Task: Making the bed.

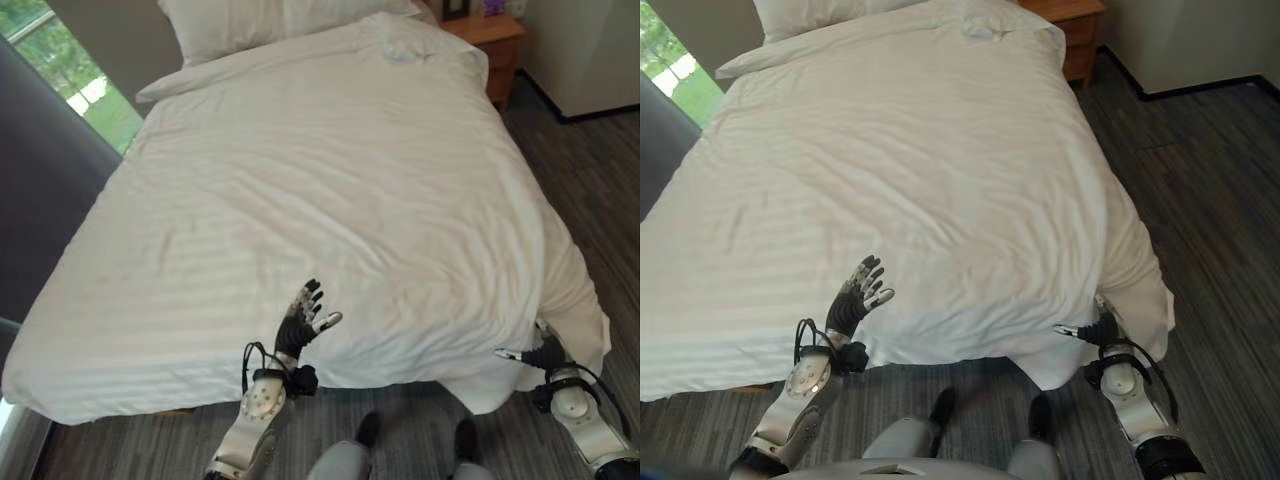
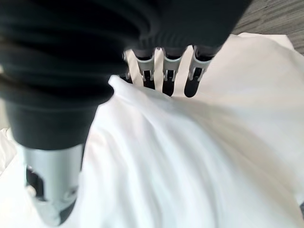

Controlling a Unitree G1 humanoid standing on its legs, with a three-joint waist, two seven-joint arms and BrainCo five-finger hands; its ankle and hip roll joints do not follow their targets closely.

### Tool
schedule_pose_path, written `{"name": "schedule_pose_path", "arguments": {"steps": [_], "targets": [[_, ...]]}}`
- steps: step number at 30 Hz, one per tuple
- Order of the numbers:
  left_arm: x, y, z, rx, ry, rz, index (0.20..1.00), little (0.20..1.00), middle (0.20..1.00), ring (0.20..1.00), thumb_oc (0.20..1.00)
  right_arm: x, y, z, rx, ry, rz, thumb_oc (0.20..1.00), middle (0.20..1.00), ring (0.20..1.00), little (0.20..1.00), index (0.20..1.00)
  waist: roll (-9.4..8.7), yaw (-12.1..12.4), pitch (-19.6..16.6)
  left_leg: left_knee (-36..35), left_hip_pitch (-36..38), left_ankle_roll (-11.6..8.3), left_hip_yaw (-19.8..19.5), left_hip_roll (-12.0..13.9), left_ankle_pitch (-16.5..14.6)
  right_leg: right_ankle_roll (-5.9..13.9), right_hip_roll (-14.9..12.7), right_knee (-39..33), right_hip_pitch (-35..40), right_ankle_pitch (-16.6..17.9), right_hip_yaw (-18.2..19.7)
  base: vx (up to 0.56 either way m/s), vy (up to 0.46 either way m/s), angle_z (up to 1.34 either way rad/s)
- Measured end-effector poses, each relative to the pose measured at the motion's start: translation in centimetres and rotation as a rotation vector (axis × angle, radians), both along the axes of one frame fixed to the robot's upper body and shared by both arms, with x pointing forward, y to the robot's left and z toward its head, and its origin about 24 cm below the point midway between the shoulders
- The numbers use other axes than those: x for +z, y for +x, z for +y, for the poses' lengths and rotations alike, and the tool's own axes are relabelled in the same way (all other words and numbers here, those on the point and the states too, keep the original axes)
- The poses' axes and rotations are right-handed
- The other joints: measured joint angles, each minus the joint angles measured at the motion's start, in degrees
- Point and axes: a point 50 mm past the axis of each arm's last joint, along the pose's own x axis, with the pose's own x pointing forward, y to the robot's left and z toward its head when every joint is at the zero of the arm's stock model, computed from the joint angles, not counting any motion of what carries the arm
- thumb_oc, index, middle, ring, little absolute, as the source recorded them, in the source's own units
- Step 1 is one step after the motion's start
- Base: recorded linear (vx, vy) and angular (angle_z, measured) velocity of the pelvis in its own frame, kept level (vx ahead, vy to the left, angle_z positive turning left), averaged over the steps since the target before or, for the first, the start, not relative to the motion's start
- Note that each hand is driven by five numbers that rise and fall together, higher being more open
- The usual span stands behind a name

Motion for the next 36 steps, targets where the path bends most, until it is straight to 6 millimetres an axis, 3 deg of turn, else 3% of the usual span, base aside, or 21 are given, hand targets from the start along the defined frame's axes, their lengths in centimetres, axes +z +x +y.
{"name": "schedule_pose_path", "arguments": {"steps": [2, 3, 6, 8, 9, 10, 11, 12, 13, 14, 16, 17, 19, 21, 22, 23, 27, 31, 32, 33, 36], "targets": [[-1.1, -0.1, 0.2, 0.013, 0.051, 0.051, 1.000, 1.000, 1.000, 1.000, 1.000, -0.4, 0.7, 1.1, 0.001, 0.017, -0.006, 1.000, 1.000, 1.000, 1.000, 1.000, -1.77, -1.20, -0.36, -1.24, 0.46, 1.86, 0.35, -1.33, 0.17, 1.07, -0.81, -0.04, -1.54, 0.23, 2.52, -0.27, 0.111, -0.48], [-1.1, -0.1, 0.1, 0.000, 0.082, 0.044, 1.000, 1.000, 1.000, 1.000, 1.000, -0.8, 0.7, 2.2, 0.002, 0.055, -0.014, 1.000, 1.000, 1.000, 1.000, 1.000, -4.15, -2.76, -0.37, -1.25, -0.54, 3.06, 2.18, -3.24, 1.21, 1.33, -1.99, 0.03, -3.89, 0.07, 5.00, -0.30, 0.077, -0.39], [-1.1, 0.1, -0.3, -0.015, 0.114, 0.038, 1.000, 1.000, 1.000, 1.000, 1.000, -1.4, 0.7, 3.9, 0.008, 0.099, -0.011, 1.000, 1.000, 1.000, 1.000, 1.000, -5.20, -2.26, 0.46, -0.92, -2.50, 5.04, 6.56, -3.70, 1.65, 5.07, -4.00, 1.37, -7.47, -2.52, 6.73, -0.21, 0.050, -0.65], [-1.1, 0.1, -0.3, -0.010, 0.114, 0.040, 1.000, 1.000, 1.000, 1.000, 1.000, -1.6, 0.6, 4.3, 0.018, 0.106, -0.007, 1.000, 1.000, 1.000, 1.000, 1.000, -4.45, -2.53, 0.84, -0.51, -2.45, 5.37, 8.51, -2.65, 1.88, 4.55, -3.17, 5.03, -8.88, -3.19, 4.06, -0.21, 0.061, -0.97], [-1.4, -0.3, 0.2, 0.017, 0.116, 0.055, 1.000, 1.000, 1.000, 1.000, 1.000, -1.9, 0.5, 5.4, 0.032, 0.132, -0.002, 1.000, 1.000, 1.000, 1.000, 1.000, -3.51, -0.31, 1.43, -0.84, -0.56, 5.54, 13.86, 0.49, 1.89, 0.32, -0.27, 20.16, -11.23, -8.15, -2.00, -0.21, 0.071, -1.20], [-1.5, -0.5, 0.4, 0.026, 0.117, 0.064, 1.000, 1.000, 1.000, 1.000, 1.000, -2.0, 0.4, 5.6, 0.032, 0.139, -0.003, 1.000, 1.000, 1.000, 1.000, 1.000, -3.91, -0.59, 1.35, 0.67, -0.32, 6.11, 15.00, -0.01, 0.79, -1.62, 0.22, 20.22, -9.13, -9.94, -3.37, -0.20, 0.071, -1.37], [-1.6, -0.4, 0.3, 0.031, 0.109, 0.070, 1.000, 1.000, 1.000, 1.000, 1.000, -2.0, 0.4, 5.5, 0.025, 0.142, -0.005, 1.000, 1.000, 1.000, 1.000, 1.000, -4.08, -0.87, 1.89, 2.61, -0.57, 7.19, 16.48, -1.14, -0.74, -1.11, 1.18, 17.18, -8.82, -7.09, -2.10, -0.18, 0.061, -1.36], [-1.8, -0.8, 0.1, 0.035, 0.095, 0.081, 1.000, 1.000, 1.000, 1.000, 1.000, -1.5, 1.2, 5.8, 0.033, 0.141, -0.026, 1.000, 1.000, 1.000, 1.000, 1.000, -3.70, -0.44, 1.94, 2.39, -0.93, 10.84, 15.79, -4.75, -1.47, 3.82, 3.01, 8.56, -8.45, 0.67, 2.82, -0.16, 0.056, -2.25], [-1.8, -1.2, 0.1, 0.054, 0.071, 0.079, 1.000, 1.000, 1.000, 1.000, 1.000, -0.7, 2.2, 6.1, 0.044, 0.142, -0.062, 1.000, 1.000, 1.000, 1.000, 1.000, -1.34, 0.21, 1.12, 0.91, -1.60, 13.62, 15.77, -5.83, -1.90, 8.92, 4.30, 3.77, -7.90, 4.09, 3.12, -0.20, 0.076, -2.95], [-1.8, -0.6, 0.2, 0.069, 0.062, 0.080, 1.000, 1.000, 1.000, 1.000, 1.000, -0.1, 2.8, 6.3, 0.042, 0.148, -0.092, 1.000, 1.000, 1.000, 1.000, 1.000, -0.50, 0.30, 2.14, 0.16, -1.55, 14.49, 19.55, -4.55, 0.01, 2.49, 3.44, 15.80, -10.13, -5.08, -0.44, -0.12, 0.041, -2.28], [-1.0, 0.4, -0.3, 0.078, 0.035, 0.055, 1.000, 1.000, 1.000, 1.000, 1.000, -1.0, 1.6, 5.5, 0.018, 0.120, -0.037, 1.000, 1.000, 1.000, 1.000, 1.000, -0.81, -1.62, 2.19, 0.48, -1.65, 14.05, 22.44, -3.72, 0.60, 1.80, -2.33, 27.32, -7.77, -14.48, -6.84, -0.12, 0.023, -1.24], [-0.8, 0.4, -0.2, 0.079, 0.037, 0.045, 1.000, 1.000, 1.000, 1.000, 1.000, -1.1, 1.5, 5.6, 0.020, 0.118, -0.027, 1.000, 1.000, 1.000, 1.000, 1.000, -1.26, -1.32, 1.94, -0.22, -1.43, 14.00, 25.65, -2.77, 0.63, 1.77, -4.18, 29.22, -6.83, -15.86, -8.88, -0.15, -0.057, -1.92], [-0.4, 0.2, 0.8, 0.106, 0.055, 0.032, 1.000, 1.000, 1.000, 1.000, 1.000, -0.6, 2.2, 6.1, 0.052, 0.100, -0.051, 1.000, 1.000, 1.000, 1.000, 1.000, -1.70, 1.97, 1.62, -2.62, -0.97, 13.22, 33.97, 0.05, 1.14, 2.59, -7.40, 27.54, -4.20, -16.42, -14.13, -0.09, -0.122, -2.30], [-0.2, 0.2, 1.3, 0.116, 0.074, 0.026, 1.000, 1.000, 1.000, 1.000, 1.000, -0.9, 1.8, 6.1, 0.058, 0.093, -0.032, 1.000, 1.000, 1.000, 1.000, 1.000, -4.01, 2.47, 1.12, -4.99, -0.73, 11.10, 36.93, -0.62, 2.71, 3.91, -7.60, 15.98, 2.44, -12.66, -15.93, -0.02, -0.243, -1.17], [-0.1, 0.2, 1.5, 0.125, 0.077, 0.017, 1.000, 1.000, 1.000, 1.000, 1.000, -1.0, 1.6, 6.2, 0.070, 0.090, -0.020, 1.000, 1.000, 1.000, 1.000, 1.000, -5.41, 3.01, 0.93, -5.62, -0.75, 10.23, 39.20, -0.57, 3.35, 5.05, -6.84, 9.97, 3.75, -12.57, -14.57, 0.01, -0.171, -0.76], [-0.1, 0.1, 1.7, 0.139, 0.075, 0.022, 1.000, 1.000, 1.000, 1.000, 1.000, -0.8, 1.8, 6.2, 0.091, 0.077, -0.019, 1.000, 1.000, 1.000, 1.000, 1.000, -4.82, 2.82, 0.94, -5.85, -0.84, 9.60, 40.05, 0.38, 3.78, 4.97, -5.84, 7.88, 3.71, -11.06, -13.52, 0.04, -0.112, -0.78], [-1.0, -1.1, 1.9, 0.166, 0.063, 0.059, 1.000, 1.000, 1.000, 1.000, 1.000, -0.5, 1.7, 5.8, 0.156, -0.002, -0.009, 1.000, 1.000, 1.000, 1.000, 1.000, -3.36, 2.02, -0.01, -5.92, -0.67, 7.32, 38.54, 3.61, 5.45, 2.67, -2.07, 4.61, 3.35, -9.23, -10.10, -0.02, -0.218, -0.57], [-0.6, -0.6, 1.6, 0.182, 0.048, 0.037, 1.000, 1.000, 1.000, 1.000, 1.000, 1.1, 2.4, 6.4, 0.221, -0.048, -0.075, 1.000, 1.000, 1.000, 1.000, 1.000, -4.22, 3.57, 1.26, 0.88, -3.71, 6.15, 22.22, 5.40, 5.88, -0.43, 0.95, 1.56, 4.20, -6.64, -7.00, 0.08, -0.173, -0.46], [-0.5, -0.6, 1.4, 0.181, 0.039, 0.028, 1.000, 1.000, 1.000, 1.000, 1.000, 1.3, 2.6, 6.4, 0.227, -0.068, -0.090, 1.000, 1.000, 1.000, 1.000, 1.000, -5.31, 4.32, 2.11, 1.70, -5.42, 2.41, 13.62, 3.19, 3.07, -1.81, 0.65, 0.65, 4.46, -6.65, -5.15, 0.12, -0.040, -0.50], [-0.5, -0.6, 1.3, 0.180, 0.035, 0.024, 1.000, 1.000, 1.000, 1.000, 1.000, 1.8, 3.0, 6.5, 0.229, -0.078, -0.112, 1.000, 1.000, 1.000, 1.000, 1.000, -5.42, 5.56, 2.60, -0.98, -4.93, 2.14, 9.71, 1.43, 3.05, -1.90, 0.11, 0.50, 3.48, -5.91, -3.91, 0.25, 0.000, -0.62], [-0.4, -0.7, 0.8, 0.177, 0.016, 0.019, 1.000, 1.000, 1.000, 1.000, 1.000, 3.1, 4.0, 6.1, 0.214, -0.105, -0.179, 1.000, 1.000, 1.000, 1.000, 1.000, -2.77, 6.00, 4.17, -7.55, -5.60, 2.70, 6.94, -3.38, 3.44, -1.92, 1.35, 0.00, 2.07, -5.50, -1.01, 0.40, 0.092, -0.62]]}}
